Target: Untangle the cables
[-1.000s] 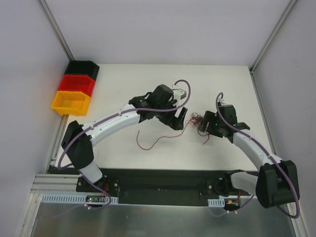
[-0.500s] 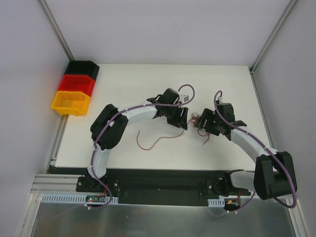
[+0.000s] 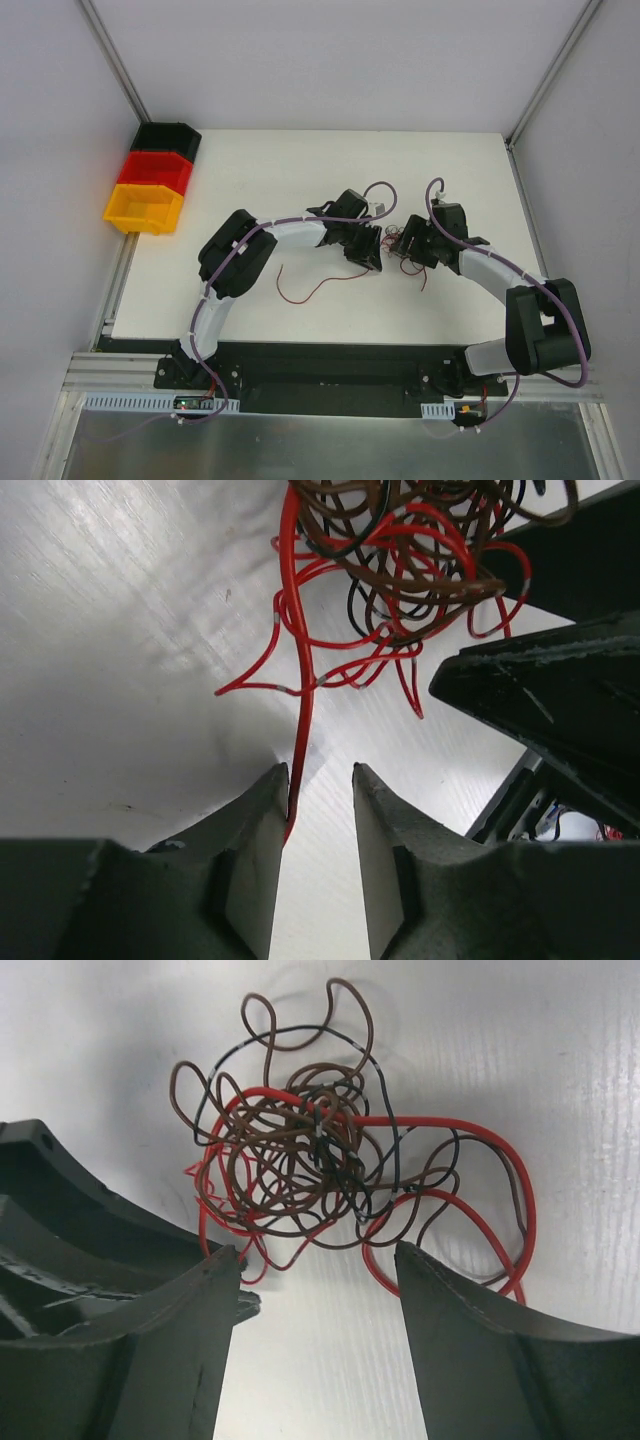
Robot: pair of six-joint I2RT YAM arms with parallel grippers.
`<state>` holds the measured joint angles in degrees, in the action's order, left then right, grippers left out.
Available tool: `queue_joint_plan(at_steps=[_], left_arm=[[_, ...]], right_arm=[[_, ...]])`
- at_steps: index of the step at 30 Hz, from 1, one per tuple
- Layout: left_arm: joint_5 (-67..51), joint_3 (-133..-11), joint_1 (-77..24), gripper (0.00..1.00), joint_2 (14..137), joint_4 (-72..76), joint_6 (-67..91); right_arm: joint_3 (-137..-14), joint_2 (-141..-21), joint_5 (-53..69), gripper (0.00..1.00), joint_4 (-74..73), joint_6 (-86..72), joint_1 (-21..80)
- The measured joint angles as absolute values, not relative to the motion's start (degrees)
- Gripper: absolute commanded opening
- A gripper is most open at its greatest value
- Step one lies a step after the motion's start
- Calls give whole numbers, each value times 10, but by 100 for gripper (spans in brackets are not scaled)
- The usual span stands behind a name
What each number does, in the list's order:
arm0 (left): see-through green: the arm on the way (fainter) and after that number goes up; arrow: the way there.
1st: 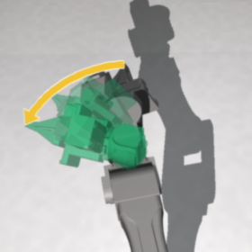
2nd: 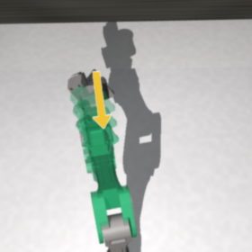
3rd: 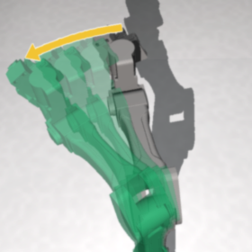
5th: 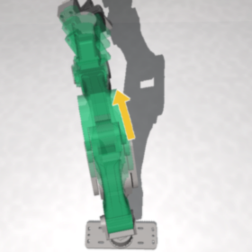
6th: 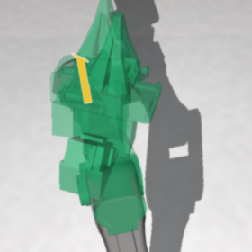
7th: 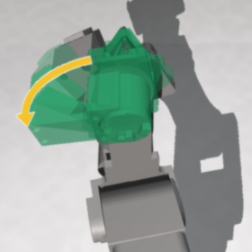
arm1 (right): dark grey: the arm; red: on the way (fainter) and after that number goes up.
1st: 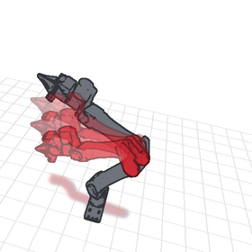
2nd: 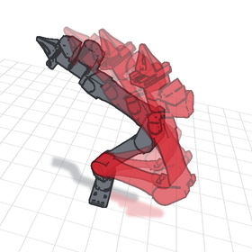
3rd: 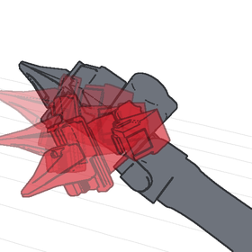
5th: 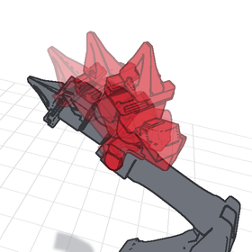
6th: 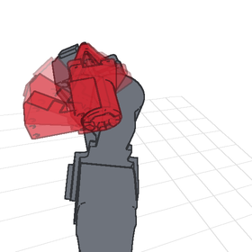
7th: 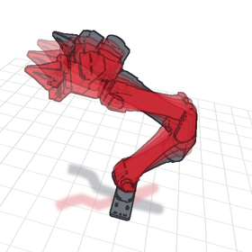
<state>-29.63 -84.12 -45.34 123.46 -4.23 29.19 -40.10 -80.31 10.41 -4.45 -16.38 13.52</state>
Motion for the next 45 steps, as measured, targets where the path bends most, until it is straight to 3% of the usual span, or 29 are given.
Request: queue_joint_plan(at_steps=[5,10,18,21,28,36,45], left_arm=[[-295,-848,-458,0,1242,-32,301],[-286,-834,-460,0,1239,-18,298],[-284,-776,-472,0,1179,-12,298],[-287,-769,-477,0,1156,-8,299],[-293,-729,-477,0,1102,1,306],[-262,-695,-477,0,925,-51,287],[-106,-711,-437,0,669,-179,183]], right_arm=[[-396,-802,108,65,-15,-187,135],[-386,-796,109,72,-2,-198,136],[-388,-798,80,66,7,-229,174],[-394,-812,73,56,13,-240,192],[-395,-824,36,1,27,-250,217],[-393,-803,-31,0,14,-206,205],[-363,-714,-89,0,-28,-158,104]])
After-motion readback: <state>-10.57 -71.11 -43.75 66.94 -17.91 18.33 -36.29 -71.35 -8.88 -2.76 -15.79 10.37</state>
